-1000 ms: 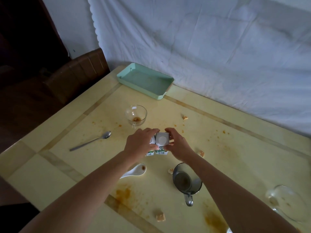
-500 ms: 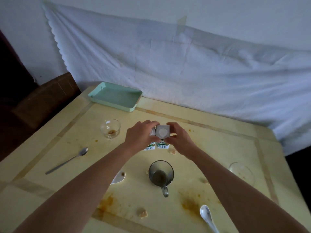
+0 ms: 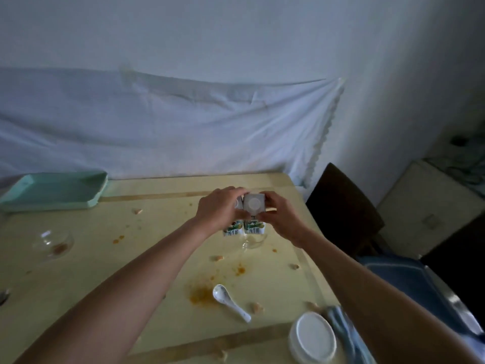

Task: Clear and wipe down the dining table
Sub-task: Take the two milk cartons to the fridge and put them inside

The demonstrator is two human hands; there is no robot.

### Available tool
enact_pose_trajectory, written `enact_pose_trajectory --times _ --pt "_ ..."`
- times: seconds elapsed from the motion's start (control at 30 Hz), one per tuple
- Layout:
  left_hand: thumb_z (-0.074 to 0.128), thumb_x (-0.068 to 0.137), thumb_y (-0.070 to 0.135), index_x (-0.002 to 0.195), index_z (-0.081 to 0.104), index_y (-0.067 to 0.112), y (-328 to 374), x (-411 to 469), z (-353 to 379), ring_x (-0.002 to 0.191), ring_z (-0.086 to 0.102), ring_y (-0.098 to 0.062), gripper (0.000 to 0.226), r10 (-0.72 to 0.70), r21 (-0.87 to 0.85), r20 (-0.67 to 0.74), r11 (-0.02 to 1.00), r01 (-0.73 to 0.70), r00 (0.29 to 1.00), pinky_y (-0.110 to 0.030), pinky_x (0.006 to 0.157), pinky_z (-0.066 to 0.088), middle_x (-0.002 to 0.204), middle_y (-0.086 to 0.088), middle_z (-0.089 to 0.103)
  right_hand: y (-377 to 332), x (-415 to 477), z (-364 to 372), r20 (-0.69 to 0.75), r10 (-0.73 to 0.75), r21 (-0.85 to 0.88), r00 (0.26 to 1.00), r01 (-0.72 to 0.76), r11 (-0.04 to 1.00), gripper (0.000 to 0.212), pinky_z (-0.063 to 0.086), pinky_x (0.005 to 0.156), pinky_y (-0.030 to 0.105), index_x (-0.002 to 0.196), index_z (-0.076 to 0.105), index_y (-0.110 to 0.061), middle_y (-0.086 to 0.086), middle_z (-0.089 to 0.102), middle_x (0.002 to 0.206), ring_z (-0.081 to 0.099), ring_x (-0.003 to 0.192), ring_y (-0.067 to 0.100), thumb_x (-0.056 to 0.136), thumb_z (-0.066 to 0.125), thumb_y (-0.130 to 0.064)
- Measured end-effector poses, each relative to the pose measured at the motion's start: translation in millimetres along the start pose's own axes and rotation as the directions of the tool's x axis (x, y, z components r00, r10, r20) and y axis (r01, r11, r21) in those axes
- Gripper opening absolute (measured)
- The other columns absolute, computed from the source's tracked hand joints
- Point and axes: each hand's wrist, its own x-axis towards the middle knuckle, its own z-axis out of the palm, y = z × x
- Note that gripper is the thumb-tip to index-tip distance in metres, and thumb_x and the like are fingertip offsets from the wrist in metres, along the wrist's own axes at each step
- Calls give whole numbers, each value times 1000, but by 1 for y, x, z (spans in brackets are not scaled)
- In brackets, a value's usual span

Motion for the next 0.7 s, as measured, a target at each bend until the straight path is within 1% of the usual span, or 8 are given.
enact_pose_trajectory --times 0.07,0.2,0.3,0.37,0.47,0.57,0.63,0.7 --pt "72 70 53 125 51 39 50 -2 16 105 60 -18 61 56 -35 41 998 -54 998 -33 78 50 119 11 62 15 -34 -40 -63 34 8 997 -33 999 50 51 84 38 120 53 -4 10 63 106 59 100 27 73 66 8" --pt "73 69 53 118 54 40 138 -11 52 102 61 -17 55 163 -68 110 985 -156 981 -33 77 51 116 12 63 48 -105 -108 -199 84 -1 976 -86 996 57 51 89 43 125 52 -5 15 65 109 62 101 30 72 71 4" --pt "74 70 51 118 54 37 215 -27 80 100 61 -19 54 261 -91 163 964 -249 952 -31 73 48 113 9 64 72 -172 -165 -302 118 -6 946 -125 992 61 49 89 39 130 48 -4 11 63 107 60 97 22 73 71 3" --pt "73 70 52 119 53 36 269 -40 101 102 60 -21 55 330 -119 198 943 -311 923 -33 76 49 115 7 63 87 -220 -203 -385 152 -14 910 -170 985 62 49 91 41 130 49 -4 10 62 107 58 97 20 73 72 2" --pt "74 68 52 117 54 38 348 -62 129 106 60 -21 54 437 -156 224 898 -411 871 -35 80 50 116 7 63 109 -289 -255 -489 201 2 849 -230 973 61 49 93 47 128 51 -6 14 65 111 61 101 25 71 74 0" --pt "74 71 48 121 54 36 418 -85 152 109 59 -20 55 512 -208 275 858 -470 814 -29 80 45 119 9 62 128 -355 -296 -561 233 23 795 -266 964 56 53 89 40 127 52 -6 10 63 106 61 99 22 75 70 3" --pt "74 71 49 121 54 36 456 -97 168 109 59 -20 56 559 -242 304 828 -505 771 -34 86 48 119 7 62 137 -393 -317 -598 242 48 764 -267 962 53 54 87 40 126 52 -5 12 63 109 60 101 22 77 68 5" --pt "72 72 48 122 53 37 499 -112 184 107 59 -19 55 603 -252 335 798 -547 724 -36 86 48 121 7 62 147 -437 -338 -646 269 84 715 -284 955 50 52 85 40 124 54 -3 13 62 107 60 99 23 77 66 7"
